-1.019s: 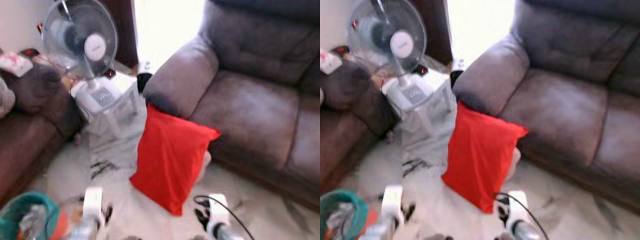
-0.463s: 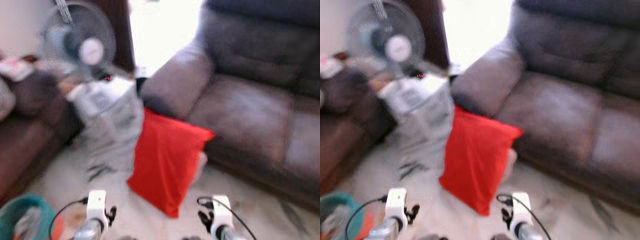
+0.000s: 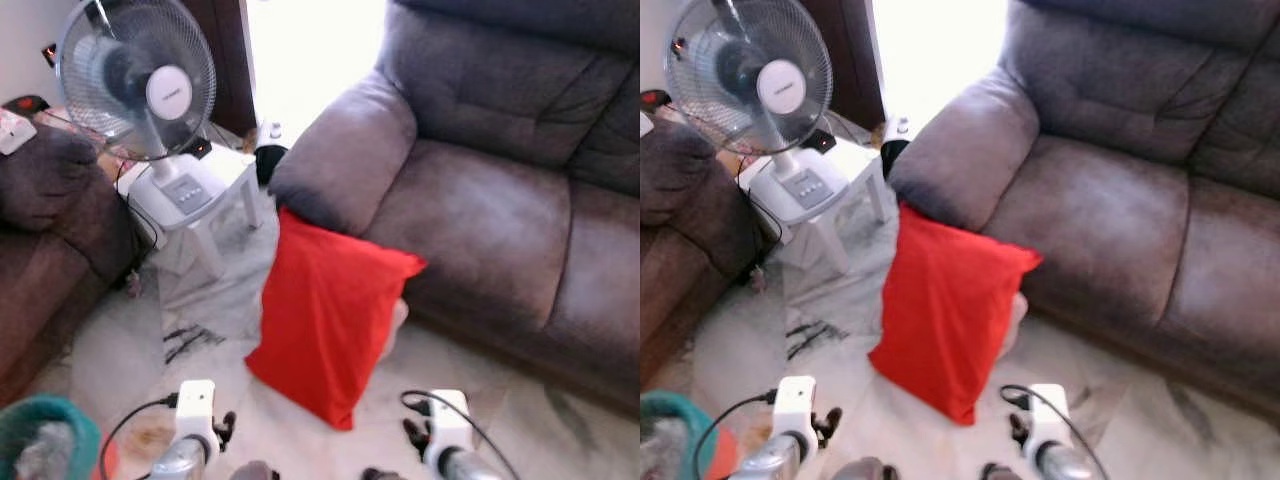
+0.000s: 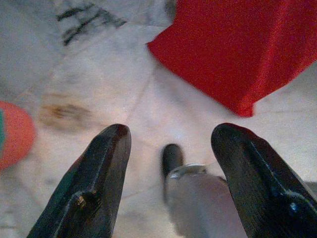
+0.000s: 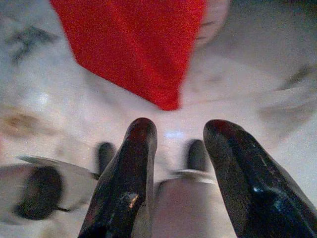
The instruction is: Move the pillow to the sofa from floor
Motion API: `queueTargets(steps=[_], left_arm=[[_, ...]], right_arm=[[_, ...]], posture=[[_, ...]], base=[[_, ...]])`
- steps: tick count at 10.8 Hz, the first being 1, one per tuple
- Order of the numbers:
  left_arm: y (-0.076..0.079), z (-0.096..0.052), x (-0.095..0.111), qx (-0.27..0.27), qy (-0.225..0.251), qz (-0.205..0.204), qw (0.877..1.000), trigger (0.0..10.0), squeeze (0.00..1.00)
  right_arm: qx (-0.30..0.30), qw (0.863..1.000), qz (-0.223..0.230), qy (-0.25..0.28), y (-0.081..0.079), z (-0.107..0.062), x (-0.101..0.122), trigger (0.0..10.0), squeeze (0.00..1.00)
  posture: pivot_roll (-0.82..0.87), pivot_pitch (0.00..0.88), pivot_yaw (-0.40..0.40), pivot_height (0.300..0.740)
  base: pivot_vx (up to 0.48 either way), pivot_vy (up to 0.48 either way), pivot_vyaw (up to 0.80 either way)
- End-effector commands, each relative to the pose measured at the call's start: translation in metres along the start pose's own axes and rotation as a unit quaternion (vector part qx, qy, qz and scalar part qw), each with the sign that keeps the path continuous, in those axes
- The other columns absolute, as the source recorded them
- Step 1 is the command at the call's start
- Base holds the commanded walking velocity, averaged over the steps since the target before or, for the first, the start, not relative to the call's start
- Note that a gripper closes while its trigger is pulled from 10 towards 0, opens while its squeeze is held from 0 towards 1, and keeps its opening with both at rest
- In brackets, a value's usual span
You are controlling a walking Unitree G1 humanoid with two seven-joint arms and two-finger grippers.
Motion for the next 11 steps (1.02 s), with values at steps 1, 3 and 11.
queueTargets(steps=[1,3,11], left_arm=[[0.0010,-0.0008,-0.0061,0.000,-0.012,-0.004,1.000,10.0,0.00],[0.0010,-0.0009,-0.0064,-0.001,-0.013,-0.002,1.000,10.0,0.00],[-0.0004,-0.0009,-0.0042,0.002,-0.006,0.009,1.000,10.0,0.00]], right_arm=[[-0.009,1.000,0.003,-0.013,0.0075,-0.0039,-0.0110,10.0,0.00],[-0.013,1.000,0.003,-0.014,0.0077,-0.0039,-0.0117,10.0,0.00],[-0.015,1.000,0.010,-0.010,0.0072,-0.0038,-0.0110,10.0,0.00]], posture=[[0.08,0.175,0.032,0.718],[0.08,0.171,0.034,0.718],[0.07,0.180,0.035,0.718]], base=[[0.000,0.337,0.00],[0.000,0.334,0.00],[0.034,0.082,-0.14]])
Point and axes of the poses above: a point about 5 cm out from each wrist's last joint towards the gripper, its own z axis pointing out of the wrist towards the gripper, its own x axis along the axis of the wrist's last joint, y = z × x, the point moved 3 cm from there along z, pointing out of the wrist towards the gripper, and after that the axes turned 2 degrees about -z, right-handed, at the moved point
